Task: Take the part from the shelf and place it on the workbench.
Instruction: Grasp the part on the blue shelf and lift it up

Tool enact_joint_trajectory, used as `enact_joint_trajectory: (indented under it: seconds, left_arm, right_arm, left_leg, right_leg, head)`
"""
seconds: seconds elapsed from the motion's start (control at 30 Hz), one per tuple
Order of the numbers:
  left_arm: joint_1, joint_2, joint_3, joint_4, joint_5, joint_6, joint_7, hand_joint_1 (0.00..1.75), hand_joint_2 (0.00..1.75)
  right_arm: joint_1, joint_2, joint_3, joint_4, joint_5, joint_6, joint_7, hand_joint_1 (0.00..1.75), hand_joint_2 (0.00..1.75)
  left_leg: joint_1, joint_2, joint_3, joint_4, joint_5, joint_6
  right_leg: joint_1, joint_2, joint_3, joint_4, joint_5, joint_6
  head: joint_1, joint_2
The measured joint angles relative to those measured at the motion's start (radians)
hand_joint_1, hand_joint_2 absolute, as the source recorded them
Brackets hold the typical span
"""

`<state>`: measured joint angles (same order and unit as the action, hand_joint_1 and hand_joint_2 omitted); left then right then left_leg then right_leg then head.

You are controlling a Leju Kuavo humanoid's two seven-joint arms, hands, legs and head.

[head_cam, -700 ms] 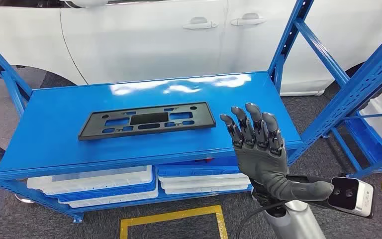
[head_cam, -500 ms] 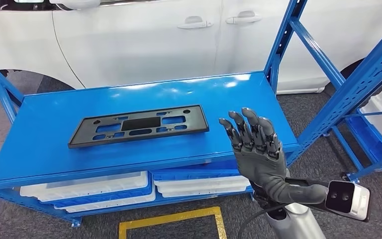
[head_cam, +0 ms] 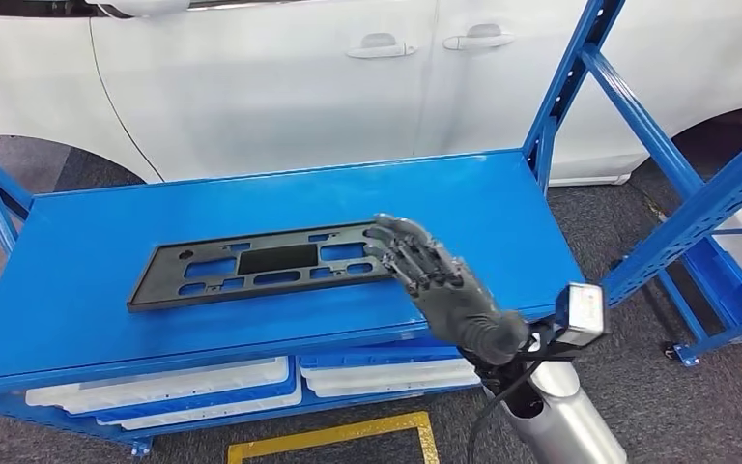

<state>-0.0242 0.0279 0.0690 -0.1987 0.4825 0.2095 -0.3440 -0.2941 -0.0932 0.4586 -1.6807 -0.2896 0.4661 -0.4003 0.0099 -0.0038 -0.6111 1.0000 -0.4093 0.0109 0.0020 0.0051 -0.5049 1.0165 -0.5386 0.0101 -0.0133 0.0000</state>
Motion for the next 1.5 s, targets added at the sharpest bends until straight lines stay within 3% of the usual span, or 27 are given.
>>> enact_joint_trajectory:
  seconds: [0.03,0.1,0.17,0.2,0.23,0.3,0.33,0.43,0.5,0.57,0.63,0.67,0.7,0.73,0.83,0.9,1.0,1.07,1.13,1.17,1.2,1.23,1.33,1.4,1.5]
  left_arm:
    - [0.000,-0.002,0.000,0.000,0.000,0.003,-0.001,0.00,0.00]
    - [0.000,-0.004,0.002,0.000,0.000,0.013,-0.001,0.00,0.00]
    - [0.000,-0.006,0.004,0.000,0.000,0.020,-0.001,0.00,0.00]
    - [0.001,-0.008,0.004,0.000,-0.001,0.022,-0.001,0.00,0.00]
    - [0.001,-0.009,0.004,0.000,-0.001,0.023,-0.001,0.00,0.00]
    - [0.002,-0.011,0.004,0.000,-0.001,0.026,-0.001,0.00,0.00]
    - [0.001,-0.012,0.004,0.000,-0.003,0.027,-0.001,0.00,0.00]
    - [0.000,-0.015,0.005,0.000,-0.013,0.033,-0.003,0.00,0.00]
    - [-0.001,-0.016,0.004,0.000,-0.024,0.033,-0.006,0.00,0.00]
    - [-0.004,-0.017,0.004,0.000,-0.033,0.032,-0.008,0.00,0.00]
    - [-0.005,-0.017,0.004,0.000,-0.040,0.032,-0.009,0.00,0.00]
    - [-0.004,-0.017,0.004,0.000,-0.042,0.032,-0.009,0.00,0.00]
    - [-0.003,-0.018,0.004,0.000,-0.043,0.032,-0.009,0.00,0.00]
    - [-0.002,-0.018,0.004,0.000,-0.044,0.033,-0.009,0.00,0.00]
    - [-0.003,-0.017,0.004,0.000,-0.048,0.035,-0.009,0.00,0.00]
    - [-0.005,-0.017,0.004,0.000,-0.052,0.035,-0.010,0.00,0.00]
    - [-0.004,-0.017,0.004,0.000,-0.055,0.034,-0.012,0.00,0.00]
    - [-0.004,-0.018,0.004,0.000,-0.058,0.033,-0.015,0.00,0.00]
    - [-0.005,-0.018,0.004,0.000,-0.061,0.032,-0.016,0.00,0.00]
    - [-0.005,-0.018,0.004,0.000,-0.062,0.031,-0.015,0.00,0.00]
    - [-0.005,-0.018,0.004,0.000,-0.063,0.031,-0.015,0.00,0.00]
    - [-0.005,-0.018,0.004,0.000,-0.063,0.030,-0.015,0.00,0.00]
    - [-0.005,-0.018,0.004,0.000,-0.069,0.030,-0.016,0.00,0.00]
    - [-0.006,-0.017,0.004,0.000,-0.072,0.031,-0.017,0.00,0.00]
    - [-0.007,-0.016,0.004,0.000,-0.073,0.033,-0.017,0.00,0.00]
  right_arm:
    - [-0.003,-0.003,0.015,0.018,0.056,-0.036,0.000,0.00,1.75]
    - [-0.005,-0.005,0.048,0.049,0.207,-0.144,-0.005,0.00,1.75]
    - [-0.010,-0.005,0.084,0.075,0.357,-0.246,0.001,0.00,1.75]
    - [-0.015,-0.005,0.102,0.085,0.409,-0.281,0.005,0.00,1.75]
    - [-0.019,-0.005,0.117,0.094,0.440,-0.302,0.008,0.00,1.75]
    - [-0.029,-0.005,0.142,0.106,0.498,-0.346,0.010,0.00,1.75]
    - [-0.036,-0.004,0.153,0.111,0.549,-0.383,0.013,0.00,1.75]
    - [-0.065,0.005,0.208,0.135,0.825,-0.552,0.051,0.00,1.75]
    - [-0.088,0.027,0.263,0.165,1.021,-0.659,0.090,0.00,1.75]
    - [-0.115,0.057,0.321,0.207,1.152,-0.734,0.118,0.00,1.75]
    - [-0.138,0.086,0.373,0.253,1.229,-0.779,0.138,0.00,1.75]
    - [-0.147,0.099,0.396,0.276,1.249,-0.792,0.145,0.00,1.75]
    - [-0.157,0.111,0.416,0.298,1.260,-0.800,0.149,0.00,1.75]
    - [-0.168,0.125,0.434,0.319,1.265,-0.804,0.153,0.00,1.75]
    - [-0.205,0.166,0.475,0.371,1.267,-0.801,0.156,0.00,1.75]
    - [-0.228,0.189,0.495,0.400,1.266,-0.793,0.156,0.00,1.75]
    - [-0.256,0.221,0.522,0.439,1.269,-0.778,0.161,0.00,1.75]
    - [-0.276,0.241,0.536,0.463,1.276,-0.770,0.168,0.00,1.75]
    - [-0.291,0.260,0.551,0.493,1.285,-0.762,0.179,0.00,1.75]
    - [-0.295,0.270,0.558,0.509,1.289,-0.759,0.184,0.00,1.75]
    - [-0.299,0.279,0.565,0.525,1.292,-0.758,0.188,0.00,1.75]
    - [-0.305,0.289,0.570,0.540,1.295,-0.758,0.192,0.00,1.75]
    - [-0.337,0.323,0.584,0.591,1.301,-0.757,0.203,0.00,1.75]
    - [-0.361,0.352,0.594,0.636,1.308,-0.758,0.211,0.00,1.75]
    - [-0.386,0.389,0.611,0.706,1.329,-0.769,0.220,0.00,1.75]
  left_leg:
    - [0.002,0.000,0.004,-0.003,-0.002,0.005]
    - [0.001,-0.001,0.008,-0.004,-0.008,0.011]
    - [0.000,-0.002,0.012,-0.003,-0.014,0.012]
    - [0.000,-0.002,0.016,-0.002,-0.018,0.011]
    - [0.000,-0.003,0.022,-0.002,-0.022,0.009]
    - [0.000,-0.005,0.034,-0.001,-0.031,0.004]
    - [-0.001,-0.006,0.037,-0.001,-0.034,0.000]
    - [-0.002,-0.005,0.038,-0.004,-0.037,-0.018]
    - [0.000,-0.003,0.038,0.006,-0.048,-0.030]
    - [0.001,-0.002,0.003,0.085,-0.094,-0.040]
    - [0.002,-0.002,-0.065,0.223,-0.154,-0.048]
    - [0.002,-0.002,-0.092,0.273,-0.167,-0.050]
    - [0.002,-0.002,-0.104,0.289,-0.161,-0.050]
    - [0.002,-0.002,-0.095,0.263,-0.135,-0.050]
    - [0.000,-0.002,-0.001,0.061,-0.037,-0.038]
    - [-0.004,-0.003,0.025,0.004,-0.027,-0.028]
    - [-0.001,-0.002,0.028,-0.005,-0.025,-0.015]
    - [0.005,0.000,0.032,-0.012,-0.023,-0.006]
    - [0.005,0.001,0.033,-0.012,-0.025,-0.001]
    - [0.005,0.000,0.034,-0.012,-0.026,0.000]
    - [0.005,0.000,0.035,-0.011,-0.027,0.000]
    - [0.005,-0.001,0.036,-0.011,-0.028,-0.001]
    - [0.003,-0.003,0.043,-0.009,-0.034,-0.009]
    - [0.002,-0.003,0.043,-0.007,-0.037,-0.019]
    - [0.004,-0.002,0.043,-0.006,-0.042,-0.038]
  right_leg:
    - [-0.002,0.000,-0.024,0.048,-0.024,0.005]
    - [-0.006,-0.001,-0.109,0.192,-0.077,0.013]
    - [-0.009,-0.001,-0.176,0.281,-0.085,0.016]
    - [-0.010,-0.001,-0.180,0.264,-0.057,0.016]
    - [-0.010,-0.001,-0.163,0.209,-0.014,0.014]
    - [-0.009,-0.002,-0.105,0.064,0.066,0.006]
    - [-0.007,-0.002,-0.086,0.016,0.084,0.001]
    - [0.000,0.002,-0.075,-0.015,0.086,-0.016]
    - [-0.003,0.004,-0.068,-0.024,0.089,-0.029]
    - [-0.006,0.002,-0.061,-0.032,0.091,-0.039]
    - [-0.004,0.000,-0.059,-0.032,0.088,-0.045]
    - [-0.003,0.000,-0.058,-0.031,0.086,-0.047]
    - [-0.002,0.000,-0.057,-0.030,0.084,-0.048]
    - [-0.002,0.001,-0.055,-0.028,0.082,-0.048]
    - [0.001,0.003,-0.048,-0.021,0.070,-0.041]
    - [0.004,0.003,-0.049,-0.018,0.067,-0.034]
    - [0.006,0.002,-0.052,-0.012,0.058,-0.022]
    - [0.004,0.002,-0.082,0.055,0.017,-0.012]
    - [-0.001,0.000,-0.153,0.198,-0.045,-0.005]
    - [-0.003,0.000,-0.187,0.258,-0.062,-0.003]
    - [-0.005,0.000,-0.207,0.289,-0.061,-0.002]
    - [-0.007,0.000,-0.205,0.274,-0.038,-0.002]
    - [-0.005,-0.001,-0.117,0.070,0.070,-0.014]
    - [0.000,-0.001,-0.085,-0.006,0.092,-0.022]
    - [0.002,0.000,-0.080,-0.020,0.094,-0.036]
  head:
    - [0.002,0.000]
    - [0.005,0.000]
    - [0.005,0.000]
    - [0.005,0.000]
    - [0.005,0.000]
    - [0.005,0.000]
    - [0.006,0.000]
    - [0.006,0.000]
    - [0.005,0.000]
    - [0.004,0.000]
    - [0.003,0.000]
    - [0.003,0.000]
    - [0.003,0.000]
    - [0.003,0.000]
    - [0.003,0.000]
    - [0.004,0.000]
    - [0.005,0.000]
    - [0.009,0.000]
    - [0.013,0.000]
    - [0.013,0.000]
    - [0.013,0.000]
    - [0.013,0.000]
    - [0.013,0.000]
    - [0.012,0.000]
    - [0.012,0.000]
